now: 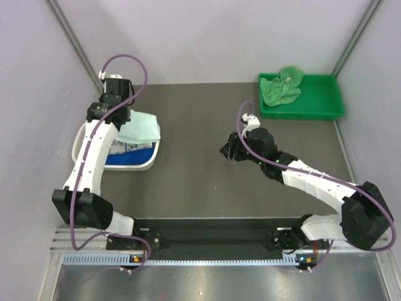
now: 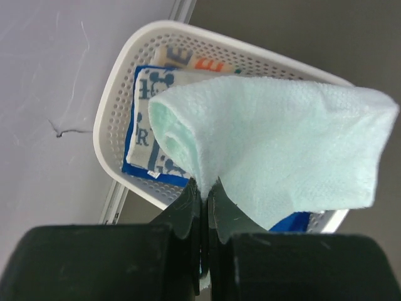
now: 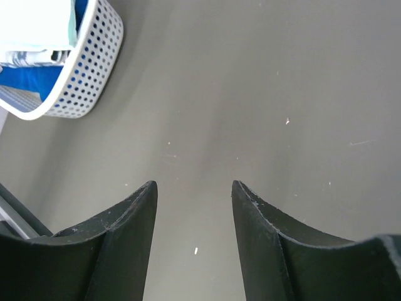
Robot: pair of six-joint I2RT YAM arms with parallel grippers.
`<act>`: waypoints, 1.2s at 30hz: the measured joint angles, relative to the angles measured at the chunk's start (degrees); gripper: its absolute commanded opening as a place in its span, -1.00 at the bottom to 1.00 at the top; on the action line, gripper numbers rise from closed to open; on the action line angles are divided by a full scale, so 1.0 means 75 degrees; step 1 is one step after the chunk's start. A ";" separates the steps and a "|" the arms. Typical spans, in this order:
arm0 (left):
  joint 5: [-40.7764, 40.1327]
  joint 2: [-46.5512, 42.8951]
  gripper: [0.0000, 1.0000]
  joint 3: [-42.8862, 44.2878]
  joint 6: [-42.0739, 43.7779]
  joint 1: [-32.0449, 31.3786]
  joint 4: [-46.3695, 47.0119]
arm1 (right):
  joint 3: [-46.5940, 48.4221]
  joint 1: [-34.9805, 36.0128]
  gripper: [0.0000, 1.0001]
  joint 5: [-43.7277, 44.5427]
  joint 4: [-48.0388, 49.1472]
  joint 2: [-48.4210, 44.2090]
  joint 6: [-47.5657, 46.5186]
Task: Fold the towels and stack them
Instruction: Neatly place the folded towel into the bin
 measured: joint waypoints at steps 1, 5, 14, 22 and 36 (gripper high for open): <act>0.0064 0.0000 -1.00 -0.0207 -0.0015 0.0163 0.0093 | 0.0015 0.0015 0.01 -0.0003 -0.0006 0.0047 -0.0003; 0.0254 -0.0003 -1.00 -0.0965 -0.0102 0.0790 0.0466 | 0.0087 0.0047 0.01 -0.0003 -0.0044 0.0254 -0.0029; 0.0344 0.0195 -0.35 -0.2043 -0.0414 0.2060 0.1524 | 0.0143 0.0061 0.00 -0.0047 -0.0079 0.0746 -0.0131; 0.0595 0.0597 0.34 -0.2323 -0.0851 0.2238 0.1941 | 0.0140 0.0076 0.01 -0.0087 -0.0108 0.0860 -0.0184; 0.2270 -0.1180 0.31 -0.4103 -0.2031 0.1778 0.3077 | 0.0140 0.0111 0.04 0.0152 -0.0108 0.0848 -0.0350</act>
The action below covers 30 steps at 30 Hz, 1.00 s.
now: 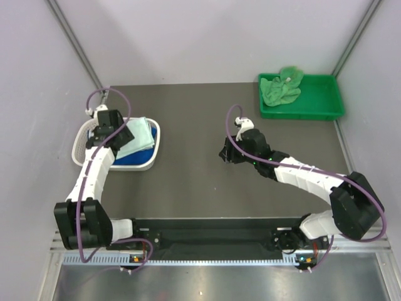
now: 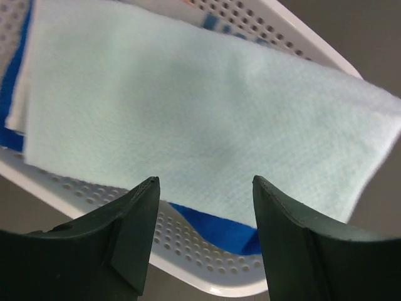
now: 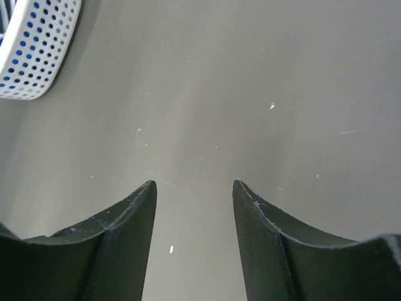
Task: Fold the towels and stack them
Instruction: Neatly place the folded towel into the bin, then grab crumpled towel
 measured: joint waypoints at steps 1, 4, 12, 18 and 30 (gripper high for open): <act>0.0050 -0.0105 0.30 -0.0160 -0.0090 -0.0175 0.0128 | 0.0000 0.0000 0.05 0.0064 -0.0006 -0.0006 -0.0044; 0.0038 -0.0268 0.30 -0.0379 -0.0280 -0.0871 0.0306 | 0.0003 -0.0020 0.07 0.0219 -0.0020 -0.0050 -0.0143; -0.0134 -0.0277 0.30 -0.0391 -0.0624 -0.3270 0.0854 | 0.0539 -0.0962 0.10 0.0277 -0.0458 -0.0169 -0.0440; 0.0026 0.0574 0.30 0.0070 -0.0708 -0.4645 0.1137 | 0.2509 -0.2935 0.08 0.0268 -0.0749 0.0956 -0.0536; 0.1090 0.2025 0.30 0.0912 -0.0664 -0.6085 0.1247 | 0.7866 -0.5053 0.07 0.0915 -0.0833 0.6172 -0.0475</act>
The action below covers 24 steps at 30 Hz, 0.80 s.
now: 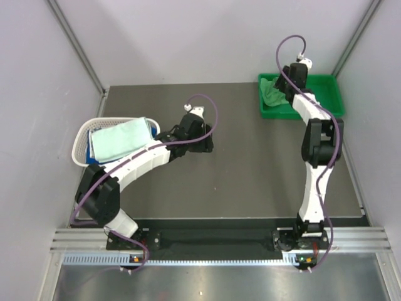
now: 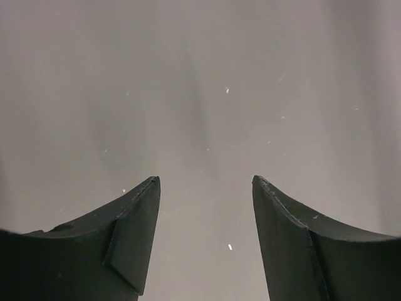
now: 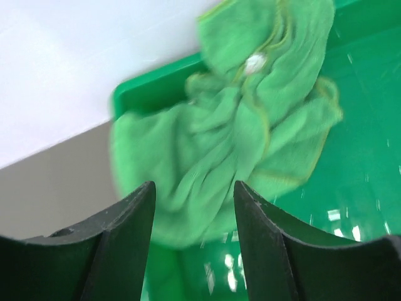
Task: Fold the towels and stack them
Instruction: Grab crumpled towel
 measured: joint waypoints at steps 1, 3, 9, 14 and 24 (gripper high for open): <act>0.0044 0.0000 0.30 0.0044 0.0032 0.0000 -0.0003 | 0.0332 -0.0093 0.07 0.0023 -0.0029 0.0341 0.0009; 0.0108 0.0000 0.30 0.0160 0.0119 0.0000 -0.0012 | 0.1128 -0.0268 0.07 0.0017 -0.0119 0.1107 0.0044; 0.0160 0.0003 0.30 0.0519 0.0350 0.0000 -0.0073 | 0.2439 -0.0632 0.01 -0.0160 -0.0312 0.2512 0.0268; 0.0181 0.0166 0.27 0.0723 0.0472 0.0000 -0.0093 | 0.2445 -0.0714 -0.22 -0.0361 -0.0306 0.2780 0.0495; 0.0242 0.0504 0.26 0.0731 0.0516 0.0000 -0.0184 | 0.1830 -0.0714 -0.85 -0.0557 0.0306 0.2591 0.0699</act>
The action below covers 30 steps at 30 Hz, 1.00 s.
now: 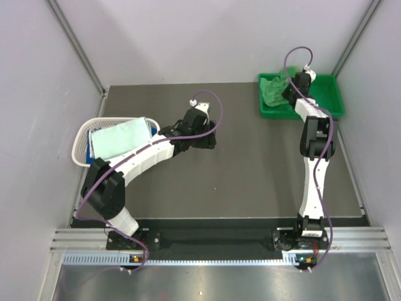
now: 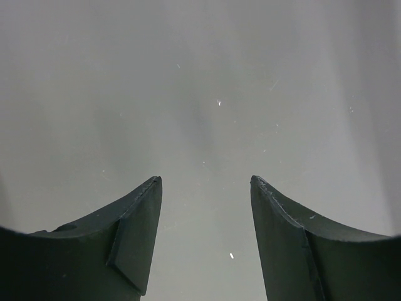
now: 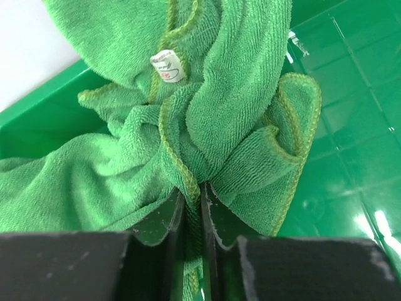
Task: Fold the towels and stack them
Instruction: Grab crumpled towel
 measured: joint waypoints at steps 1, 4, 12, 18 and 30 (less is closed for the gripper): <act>0.0003 0.0000 0.25 0.0000 0.0003 0.0000 0.0006 | -0.0073 0.0000 -0.87 -0.0006 0.0012 -0.0082 -0.0006; 0.0006 0.0000 0.25 0.0003 0.0026 0.0000 -0.0003 | -0.0169 0.0003 -0.99 -0.0032 -0.0035 -0.0315 -0.0050; -0.0035 -0.0006 0.25 0.0000 0.0052 0.0000 -0.0003 | -0.0577 0.0012 -0.99 -0.0210 0.0023 -0.1804 -0.0189; -0.0265 -0.0335 0.24 -0.0015 0.0058 0.0000 -0.0012 | -0.0580 0.0125 -1.00 -0.0522 0.0108 -0.3147 -0.0353; -0.0944 -0.1903 0.27 -0.0239 0.0079 0.0201 -0.0064 | -0.2605 0.1996 -1.00 -0.0930 0.0294 -0.6461 -0.0595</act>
